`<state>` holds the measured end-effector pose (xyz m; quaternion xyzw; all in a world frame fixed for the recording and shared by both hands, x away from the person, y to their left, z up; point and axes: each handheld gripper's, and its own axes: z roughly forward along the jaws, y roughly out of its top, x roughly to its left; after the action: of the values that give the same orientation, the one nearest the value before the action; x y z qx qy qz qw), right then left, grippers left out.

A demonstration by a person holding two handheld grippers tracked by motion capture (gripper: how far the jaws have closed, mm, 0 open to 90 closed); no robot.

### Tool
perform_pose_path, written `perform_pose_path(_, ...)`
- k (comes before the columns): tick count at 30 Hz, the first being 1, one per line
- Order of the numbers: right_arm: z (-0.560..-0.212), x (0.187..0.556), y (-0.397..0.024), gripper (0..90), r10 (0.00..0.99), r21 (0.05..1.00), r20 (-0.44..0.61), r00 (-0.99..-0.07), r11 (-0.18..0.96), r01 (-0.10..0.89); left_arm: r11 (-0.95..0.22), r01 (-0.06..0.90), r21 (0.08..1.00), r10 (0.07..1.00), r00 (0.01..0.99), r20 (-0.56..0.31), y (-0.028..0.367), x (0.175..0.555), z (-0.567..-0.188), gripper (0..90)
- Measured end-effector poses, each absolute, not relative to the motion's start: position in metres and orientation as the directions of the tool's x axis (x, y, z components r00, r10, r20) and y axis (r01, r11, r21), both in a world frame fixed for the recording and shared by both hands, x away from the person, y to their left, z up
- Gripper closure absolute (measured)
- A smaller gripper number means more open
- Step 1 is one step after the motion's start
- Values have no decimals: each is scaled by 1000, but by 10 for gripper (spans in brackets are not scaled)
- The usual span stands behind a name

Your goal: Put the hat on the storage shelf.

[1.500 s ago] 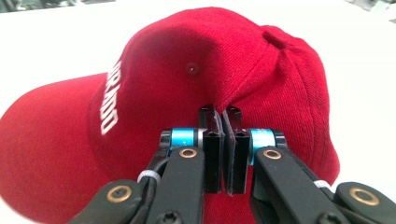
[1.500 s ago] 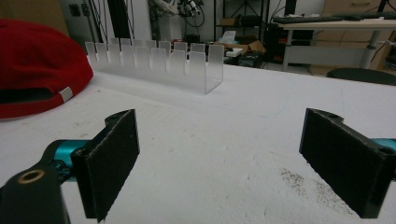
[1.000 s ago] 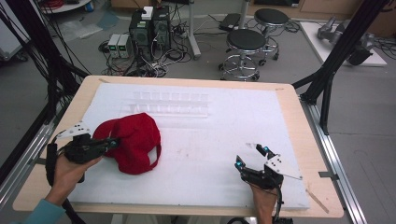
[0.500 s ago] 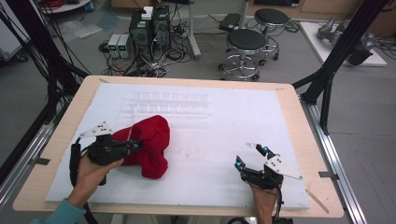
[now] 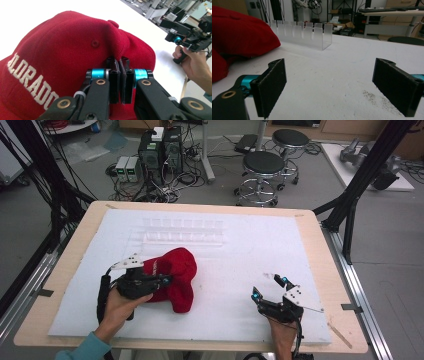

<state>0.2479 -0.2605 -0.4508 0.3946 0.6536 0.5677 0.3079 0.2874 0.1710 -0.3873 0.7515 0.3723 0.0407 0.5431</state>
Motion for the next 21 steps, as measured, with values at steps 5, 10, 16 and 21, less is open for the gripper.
perform_pose_path(5,-451,248,-260,110,866,985,48,-498,42,168,-143,509,849,587,734,-342,157,288,-393,872)
perform_pose_path(10,-451,248,-261,110,865,985,47,-499,41,165,-159,507,847,571,747,-341,148,287,-399,859)
perform_pose_path(16,-451,248,-261,110,865,985,45,-499,44,165,-184,471,863,557,773,-303,149,285,-399,775)
perform_pose_path(21,-451,248,-260,110,865,985,46,-500,43,165,-175,408,896,517,813,-269,151,283,-397,673)
